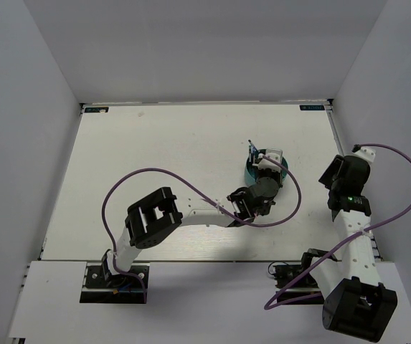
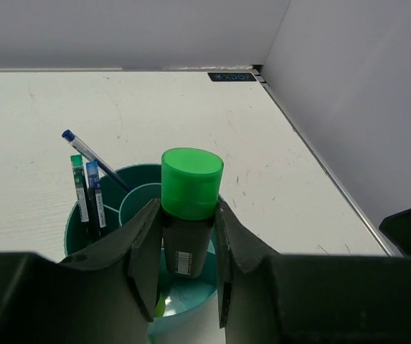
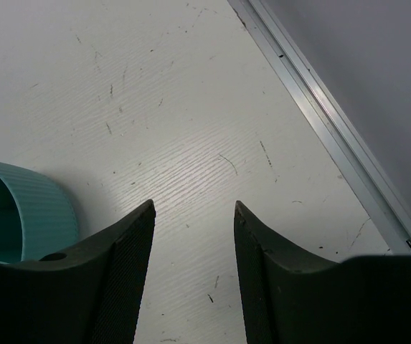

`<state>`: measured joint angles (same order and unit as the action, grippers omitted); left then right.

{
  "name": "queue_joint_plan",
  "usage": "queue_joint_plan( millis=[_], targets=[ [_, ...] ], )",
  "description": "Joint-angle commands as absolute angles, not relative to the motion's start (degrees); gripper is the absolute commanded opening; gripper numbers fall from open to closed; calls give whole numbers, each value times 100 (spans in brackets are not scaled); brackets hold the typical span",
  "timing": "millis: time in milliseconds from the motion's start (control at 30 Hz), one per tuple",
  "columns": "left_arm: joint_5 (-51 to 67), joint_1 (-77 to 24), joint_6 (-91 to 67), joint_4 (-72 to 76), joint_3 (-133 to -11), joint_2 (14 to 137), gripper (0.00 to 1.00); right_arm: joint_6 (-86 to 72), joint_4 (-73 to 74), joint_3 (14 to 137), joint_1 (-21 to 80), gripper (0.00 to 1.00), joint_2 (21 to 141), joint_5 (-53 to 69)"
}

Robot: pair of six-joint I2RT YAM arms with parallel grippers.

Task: Sort the stationery into containers
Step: Place the pen in the storage box.

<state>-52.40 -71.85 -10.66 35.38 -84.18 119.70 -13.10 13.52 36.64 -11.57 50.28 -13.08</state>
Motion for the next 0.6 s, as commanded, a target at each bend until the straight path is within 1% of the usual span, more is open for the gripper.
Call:
queue_joint_plan(
  millis=[0,567],
  targets=[
    [-5370,-7190,-1353,3419,-8341,11857,0,-1362,1213,3709,-1213,52,4939,-1292],
    [-5423,-7110,-2012,2918,-8288,11988,0,-1415,1239,3718,-1327,52,4939,-1204]
  ],
)
